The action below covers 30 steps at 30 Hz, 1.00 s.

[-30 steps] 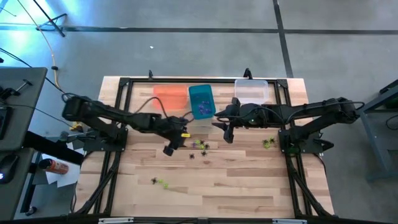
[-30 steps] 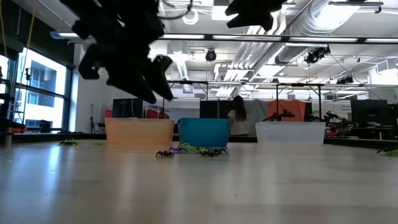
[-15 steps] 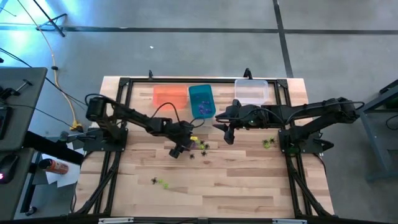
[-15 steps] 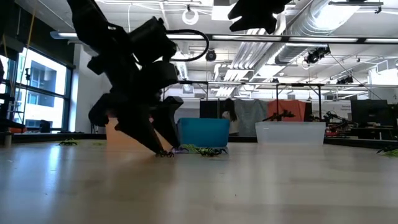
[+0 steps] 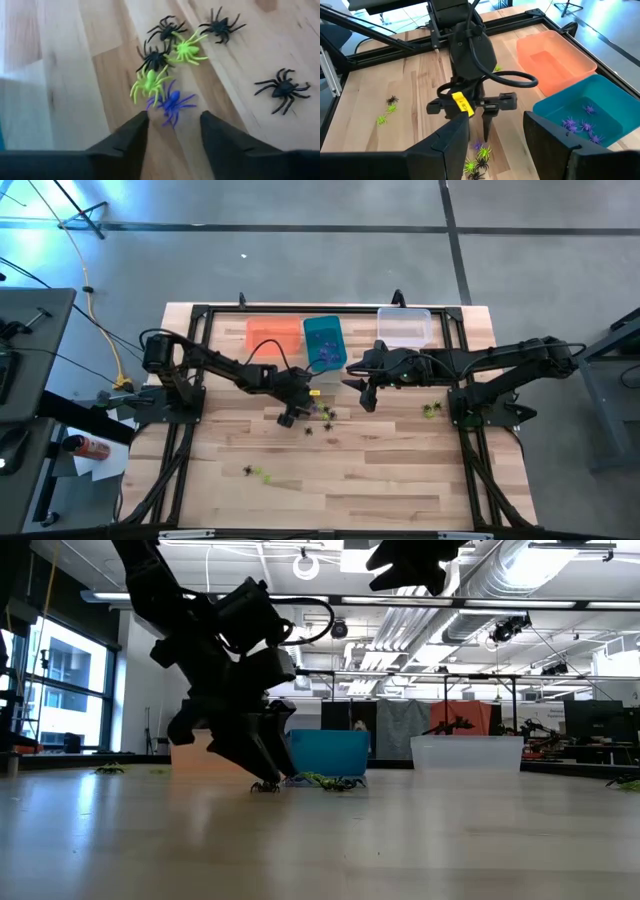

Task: Sort Halloween decoration
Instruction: Put the purple spider toy into the blue bin

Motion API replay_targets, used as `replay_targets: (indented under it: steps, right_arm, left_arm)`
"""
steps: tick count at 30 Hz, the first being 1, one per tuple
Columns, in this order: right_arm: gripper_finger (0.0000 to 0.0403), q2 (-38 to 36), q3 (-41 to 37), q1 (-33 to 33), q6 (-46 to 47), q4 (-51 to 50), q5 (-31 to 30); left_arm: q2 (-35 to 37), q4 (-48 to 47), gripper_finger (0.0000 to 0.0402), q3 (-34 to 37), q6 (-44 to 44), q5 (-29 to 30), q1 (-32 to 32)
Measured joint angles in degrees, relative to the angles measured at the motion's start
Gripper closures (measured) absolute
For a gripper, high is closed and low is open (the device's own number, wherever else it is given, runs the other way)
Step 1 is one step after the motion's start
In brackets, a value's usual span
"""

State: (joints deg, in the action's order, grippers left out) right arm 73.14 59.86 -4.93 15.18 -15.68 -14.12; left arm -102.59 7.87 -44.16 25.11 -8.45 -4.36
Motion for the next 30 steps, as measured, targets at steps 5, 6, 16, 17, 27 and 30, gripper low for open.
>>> replay_targets:
  steps: [5,6,16,17,27,30]
  right_arm:
    - [0.0217,0.0,0.0,0.0,0.0,0.0,0.0]
    - [0.0217,0.0,0.0,0.0,0.0,0.0,0.0]
    - [0.0217,0.0,0.0,0.2,-0.2,0.0,0.0]
    - [0.0217,0.0,0.0,0.2,-0.2,0.0,0.0]
    - [0.0217,0.0,0.0,0.2,0.4,0.0,-0.1]
    - [0.0217,0.0,0.0,0.2,0.4,-0.1,-0.1]
  left_arm:
    - [0.0,-0.2,0.0337,0.0,-0.2,0.2,-0.6]
    - [0.0,-0.2,0.0353,0.0,0.3,0.2,-0.6]
    - [0.0,1.5,0.0385,0.1,0.8,0.6,-0.1]
    - [0.0,1.4,0.0385,0.1,0.8,0.6,-0.1]
    - [1.4,0.5,0.0401,0.1,-9.7,-1.3,-1.0]
    - [3.9,-0.9,0.0401,0.0,-10.8,-3.2,-1.7]
